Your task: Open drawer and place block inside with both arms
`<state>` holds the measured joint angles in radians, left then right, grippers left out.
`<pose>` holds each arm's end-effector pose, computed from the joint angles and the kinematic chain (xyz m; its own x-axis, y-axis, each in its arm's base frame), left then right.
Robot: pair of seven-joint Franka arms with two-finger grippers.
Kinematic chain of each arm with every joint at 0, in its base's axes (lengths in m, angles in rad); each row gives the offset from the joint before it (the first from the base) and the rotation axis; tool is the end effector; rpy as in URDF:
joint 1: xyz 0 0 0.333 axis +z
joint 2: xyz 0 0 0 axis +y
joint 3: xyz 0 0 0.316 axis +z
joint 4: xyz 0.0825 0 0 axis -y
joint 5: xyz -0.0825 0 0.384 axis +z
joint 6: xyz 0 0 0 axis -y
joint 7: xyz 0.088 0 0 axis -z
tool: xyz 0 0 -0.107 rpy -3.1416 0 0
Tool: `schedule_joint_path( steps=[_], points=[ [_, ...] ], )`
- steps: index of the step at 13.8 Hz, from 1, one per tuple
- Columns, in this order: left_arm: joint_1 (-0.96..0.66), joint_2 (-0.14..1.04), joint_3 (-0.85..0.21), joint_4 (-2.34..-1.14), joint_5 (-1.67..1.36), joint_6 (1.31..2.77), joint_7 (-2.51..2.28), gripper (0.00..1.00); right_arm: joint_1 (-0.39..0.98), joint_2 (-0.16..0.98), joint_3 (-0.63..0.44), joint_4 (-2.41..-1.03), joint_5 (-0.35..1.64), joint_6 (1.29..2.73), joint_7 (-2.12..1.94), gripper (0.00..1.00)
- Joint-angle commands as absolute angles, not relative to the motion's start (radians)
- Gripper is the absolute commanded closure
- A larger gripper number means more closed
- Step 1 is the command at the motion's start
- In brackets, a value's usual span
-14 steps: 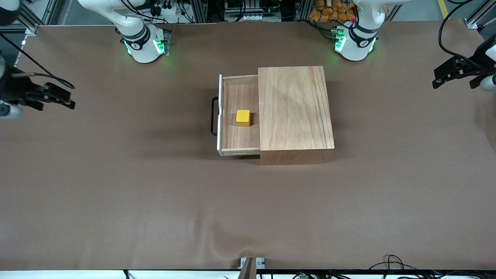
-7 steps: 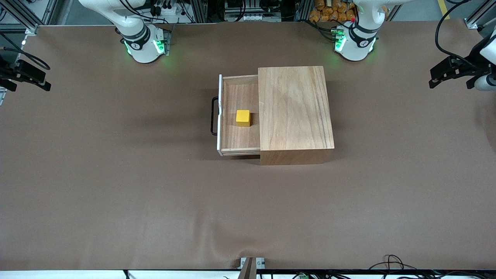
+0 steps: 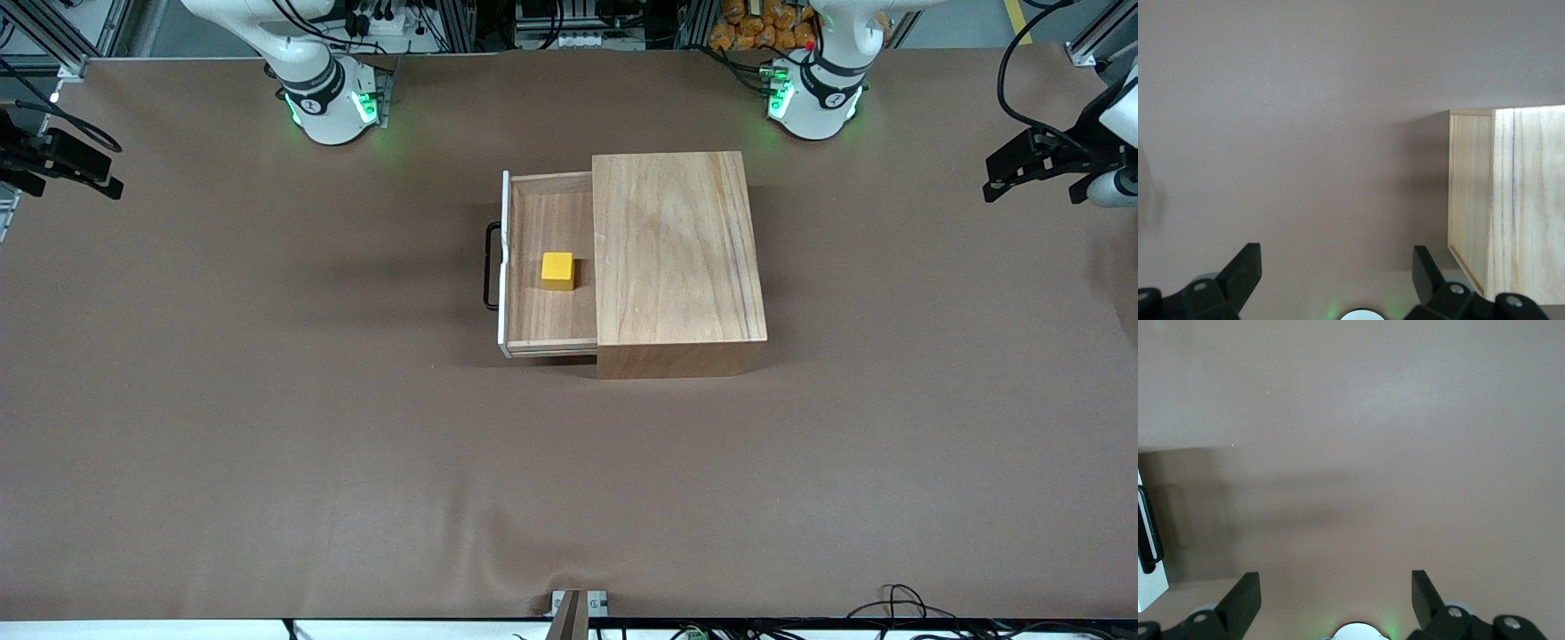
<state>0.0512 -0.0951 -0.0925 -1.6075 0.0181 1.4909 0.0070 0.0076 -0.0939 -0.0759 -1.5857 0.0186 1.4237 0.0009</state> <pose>0.5160 -0.0218 0.6511 0.9987 -0.0462 -0.0221 -0.0468 -0.9985 -0.0267 0.5082 -0.0347 0.6550 0.9955 -0.0654 -0.0683 -0.0673 -0.9974 -0.0256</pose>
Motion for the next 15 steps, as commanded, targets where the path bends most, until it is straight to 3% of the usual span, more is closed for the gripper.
schedule_joint_path(
  steps=[1, 15],
  points=[
    [0.063, -0.110, -0.100, -1.608, 0.002, 1.485, 0.009, 0.00, -0.020, -0.114, -0.063, -1.608, 0.005, 1.446, -0.001, 0.00],
    [0.064, -0.103, -0.100, -1.606, 0.002, 1.503, 0.011, 0.00, -0.008, -0.081, -0.098, -1.609, 0.020, 1.474, -0.037, 0.00]
  ],
)
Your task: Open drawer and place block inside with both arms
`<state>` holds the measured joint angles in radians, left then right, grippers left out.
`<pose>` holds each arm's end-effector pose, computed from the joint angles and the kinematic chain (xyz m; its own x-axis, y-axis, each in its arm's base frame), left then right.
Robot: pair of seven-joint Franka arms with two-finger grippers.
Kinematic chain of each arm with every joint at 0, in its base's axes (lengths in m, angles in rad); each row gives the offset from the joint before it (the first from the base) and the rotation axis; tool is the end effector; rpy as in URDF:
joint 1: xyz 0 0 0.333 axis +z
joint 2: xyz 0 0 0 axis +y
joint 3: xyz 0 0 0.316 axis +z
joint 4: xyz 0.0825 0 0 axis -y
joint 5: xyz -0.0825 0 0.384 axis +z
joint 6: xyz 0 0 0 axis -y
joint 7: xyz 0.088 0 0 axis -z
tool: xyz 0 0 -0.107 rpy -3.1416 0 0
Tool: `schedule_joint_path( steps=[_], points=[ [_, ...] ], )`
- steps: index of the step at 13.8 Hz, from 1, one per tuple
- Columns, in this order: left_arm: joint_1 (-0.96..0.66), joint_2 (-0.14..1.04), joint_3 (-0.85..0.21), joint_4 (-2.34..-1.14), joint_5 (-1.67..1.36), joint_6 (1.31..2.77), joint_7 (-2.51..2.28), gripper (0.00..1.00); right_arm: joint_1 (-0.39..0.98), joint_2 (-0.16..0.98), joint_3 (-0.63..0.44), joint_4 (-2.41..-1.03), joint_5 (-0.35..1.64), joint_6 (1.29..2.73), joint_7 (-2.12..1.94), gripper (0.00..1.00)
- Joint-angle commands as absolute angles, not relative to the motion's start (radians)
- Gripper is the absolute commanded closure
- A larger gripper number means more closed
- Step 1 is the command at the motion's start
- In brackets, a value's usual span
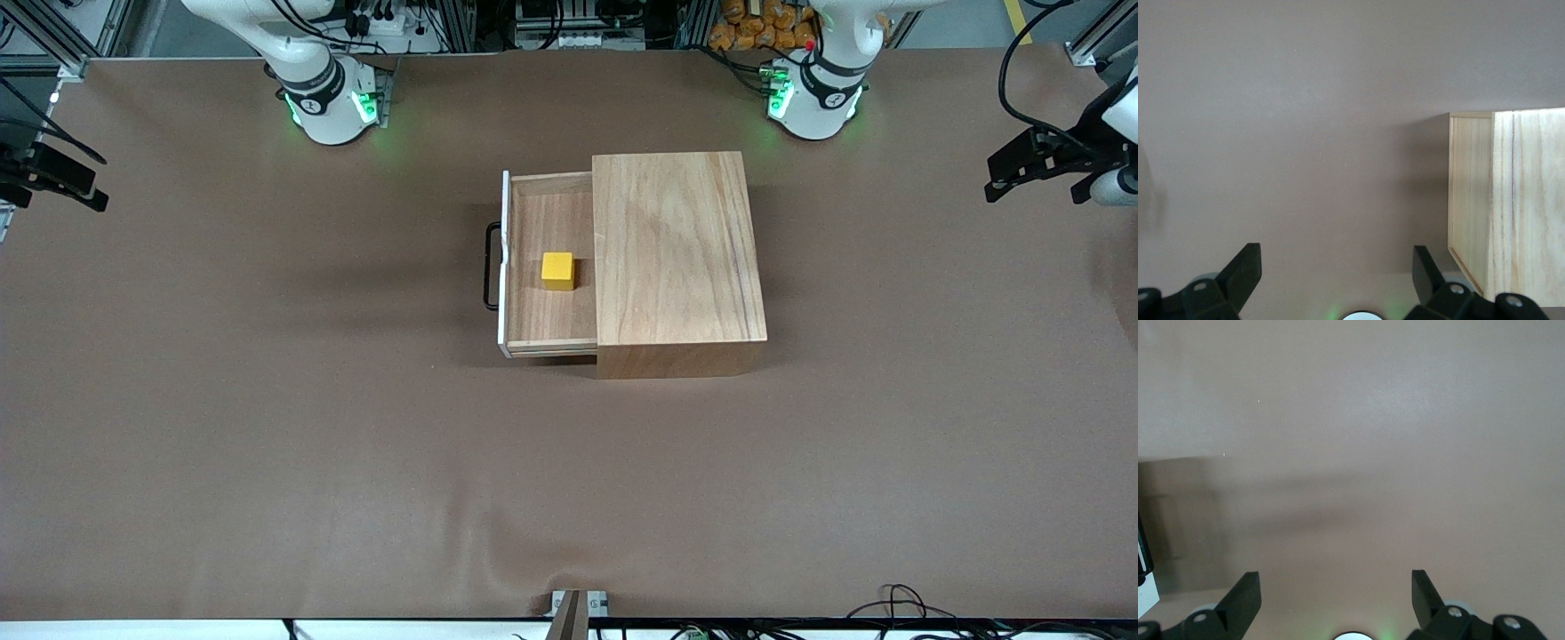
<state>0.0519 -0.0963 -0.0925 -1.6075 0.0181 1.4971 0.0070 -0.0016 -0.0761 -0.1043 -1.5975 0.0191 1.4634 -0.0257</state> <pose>0.5163 -0.0215 0.6523 0.9988 -0.0457 -0.0147 -0.0461 -0.9986 -0.0268 0.5166 -0.0550 0.6436 0.9954 -0.0771 -0.0576 -0.0789 -0.9965 -0.0285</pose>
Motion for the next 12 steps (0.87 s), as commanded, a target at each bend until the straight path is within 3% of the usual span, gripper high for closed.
schedule_joint_path(
  steps=[1, 12],
  points=[
    [0.063, -0.103, -0.100, -1.606, 0.002, 1.503, 0.011, 0.00, -0.006, -0.081, -0.100, -1.611, 0.020, 1.474, -0.038, 0.00],
    [0.061, -0.103, -0.100, -1.606, 0.002, 1.503, 0.011, 0.00, -0.003, -0.081, -0.095, -1.609, 0.006, 1.491, -0.067, 0.00]
  ],
)
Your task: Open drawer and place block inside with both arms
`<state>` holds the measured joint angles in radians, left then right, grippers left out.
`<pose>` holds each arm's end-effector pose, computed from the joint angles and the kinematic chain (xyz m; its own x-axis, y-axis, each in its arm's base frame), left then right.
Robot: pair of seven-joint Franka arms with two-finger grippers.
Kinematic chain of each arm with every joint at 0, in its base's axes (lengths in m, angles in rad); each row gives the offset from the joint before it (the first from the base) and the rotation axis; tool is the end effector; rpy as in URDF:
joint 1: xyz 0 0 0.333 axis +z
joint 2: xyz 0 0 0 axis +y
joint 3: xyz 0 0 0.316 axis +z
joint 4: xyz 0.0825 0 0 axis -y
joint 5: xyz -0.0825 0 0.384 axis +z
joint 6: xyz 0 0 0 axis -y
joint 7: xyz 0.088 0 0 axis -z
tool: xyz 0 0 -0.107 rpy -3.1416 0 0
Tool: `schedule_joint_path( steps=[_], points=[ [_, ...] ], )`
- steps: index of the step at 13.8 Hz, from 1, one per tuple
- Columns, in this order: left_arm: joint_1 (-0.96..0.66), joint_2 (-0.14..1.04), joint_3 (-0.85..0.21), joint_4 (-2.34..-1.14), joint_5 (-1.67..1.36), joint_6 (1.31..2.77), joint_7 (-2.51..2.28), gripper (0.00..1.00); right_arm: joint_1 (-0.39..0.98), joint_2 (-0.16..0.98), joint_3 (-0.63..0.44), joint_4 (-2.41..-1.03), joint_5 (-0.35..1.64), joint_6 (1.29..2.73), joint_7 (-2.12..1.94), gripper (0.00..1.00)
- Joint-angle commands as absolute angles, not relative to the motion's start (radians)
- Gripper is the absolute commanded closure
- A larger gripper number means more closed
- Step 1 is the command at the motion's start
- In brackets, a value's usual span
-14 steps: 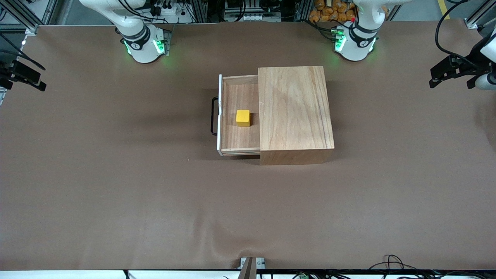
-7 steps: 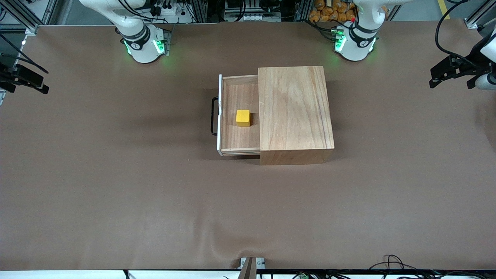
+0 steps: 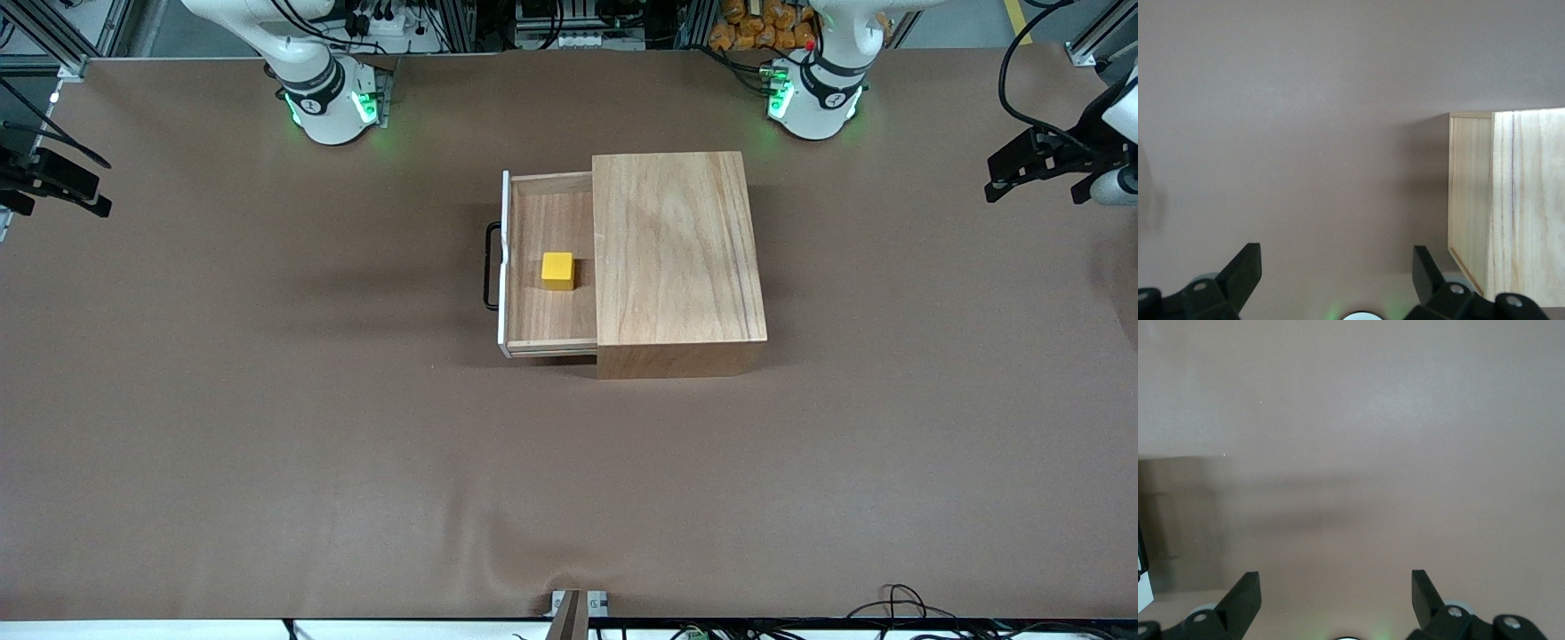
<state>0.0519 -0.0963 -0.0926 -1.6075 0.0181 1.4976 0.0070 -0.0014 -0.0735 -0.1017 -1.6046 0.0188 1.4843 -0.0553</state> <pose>0.5164 -0.0216 0.6523 0.9988 -0.0458 -0.0142 -0.0462 -0.9986 -0.0269 0.5197 -0.0538 0.6407 0.9979 -0.0454 -0.0456 -0.0468 -0.9985 -0.0288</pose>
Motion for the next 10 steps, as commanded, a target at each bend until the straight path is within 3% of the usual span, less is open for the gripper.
schedule_joint_path(
  steps=[1, 10],
  points=[
    [0.061, -0.103, -0.100, -1.606, 0.002, 1.503, 0.011, 0.00, -0.003, -0.081, -0.094, -1.609, 0.008, 1.491, -0.067, 0.00],
    [0.060, -0.106, -0.101, -1.606, 0.002, 1.505, 0.003, 0.00, -0.005, -0.083, -0.095, -1.611, 0.003, 1.489, -0.068, 0.00]
  ],
)
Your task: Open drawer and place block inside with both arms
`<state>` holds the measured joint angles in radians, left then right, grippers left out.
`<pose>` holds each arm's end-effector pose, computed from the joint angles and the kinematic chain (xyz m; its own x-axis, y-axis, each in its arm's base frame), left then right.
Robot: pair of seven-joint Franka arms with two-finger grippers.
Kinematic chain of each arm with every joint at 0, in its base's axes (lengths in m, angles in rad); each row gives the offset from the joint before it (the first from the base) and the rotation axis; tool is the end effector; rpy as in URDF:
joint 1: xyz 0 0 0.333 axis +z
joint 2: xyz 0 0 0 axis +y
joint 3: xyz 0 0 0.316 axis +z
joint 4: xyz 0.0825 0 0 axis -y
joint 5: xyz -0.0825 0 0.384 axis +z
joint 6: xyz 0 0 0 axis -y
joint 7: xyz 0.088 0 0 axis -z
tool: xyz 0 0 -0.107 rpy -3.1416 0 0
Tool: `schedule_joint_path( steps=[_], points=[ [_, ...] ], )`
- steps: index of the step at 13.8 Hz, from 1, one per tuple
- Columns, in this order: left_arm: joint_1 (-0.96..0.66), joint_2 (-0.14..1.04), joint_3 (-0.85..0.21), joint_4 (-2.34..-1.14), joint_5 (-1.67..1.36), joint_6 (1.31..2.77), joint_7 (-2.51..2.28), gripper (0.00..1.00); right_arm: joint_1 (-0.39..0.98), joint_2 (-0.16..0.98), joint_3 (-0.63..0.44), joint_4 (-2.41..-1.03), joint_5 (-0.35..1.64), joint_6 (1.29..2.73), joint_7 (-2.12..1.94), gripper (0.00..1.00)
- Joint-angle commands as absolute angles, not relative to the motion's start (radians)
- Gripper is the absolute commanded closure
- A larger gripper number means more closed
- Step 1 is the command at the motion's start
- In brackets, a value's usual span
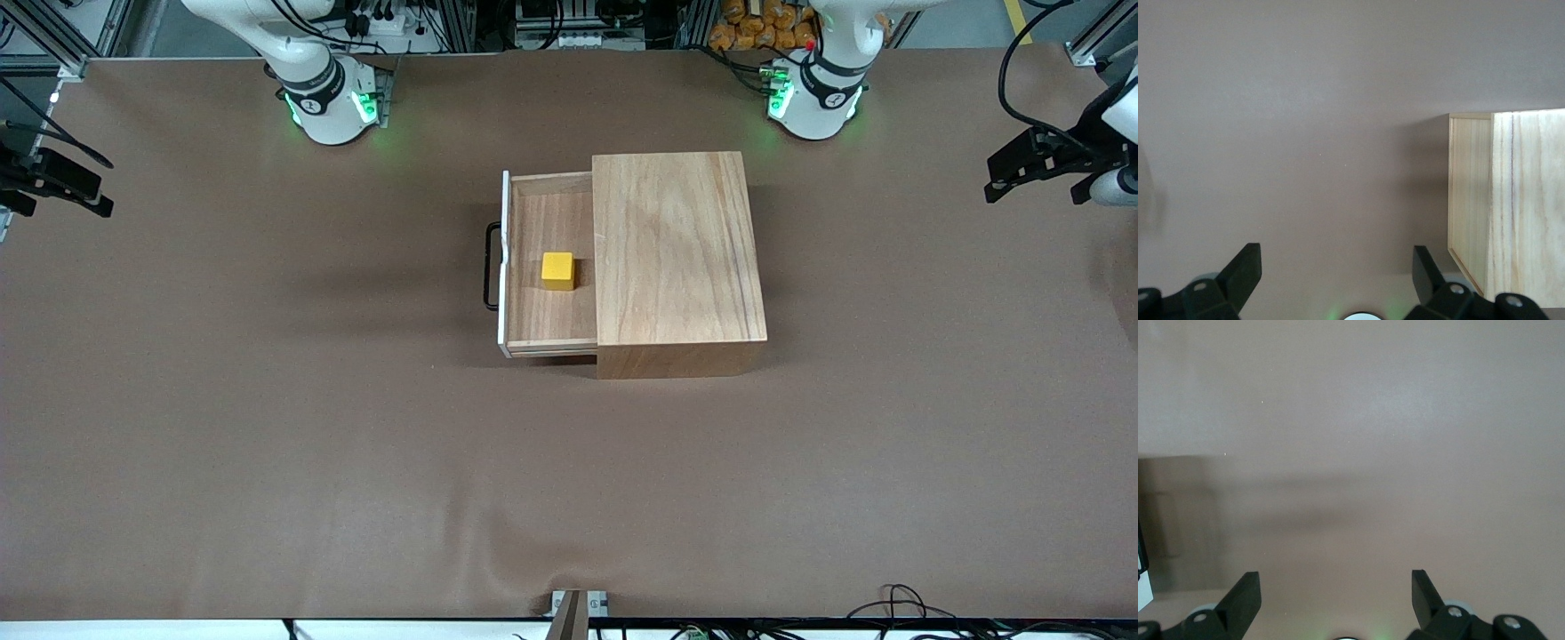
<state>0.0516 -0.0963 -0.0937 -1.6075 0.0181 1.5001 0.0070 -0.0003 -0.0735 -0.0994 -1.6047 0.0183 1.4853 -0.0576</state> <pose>0.5166 -0.0224 0.6525 0.9988 -0.0473 -0.0117 -0.0476 -0.9985 -0.0270 0.5200 -0.0520 0.6408 0.9982 -0.0398 -0.0447 -0.0411 -0.9988 -0.0282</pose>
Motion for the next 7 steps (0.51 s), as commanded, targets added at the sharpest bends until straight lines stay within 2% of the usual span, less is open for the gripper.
schedule_joint_path(
  steps=[1, 7],
  points=[
    [0.060, -0.107, -0.101, -1.605, 0.006, 1.505, -0.005, 0.00, -0.003, -0.083, -0.095, -1.611, 0.003, 1.489, -0.067, 0.00],
    [0.060, -0.091, -0.100, -1.545, 0.011, 1.494, 0.006, 0.00, -0.006, -0.083, -0.095, -1.612, 0.005, 1.483, -0.067, 0.00]
  ],
)
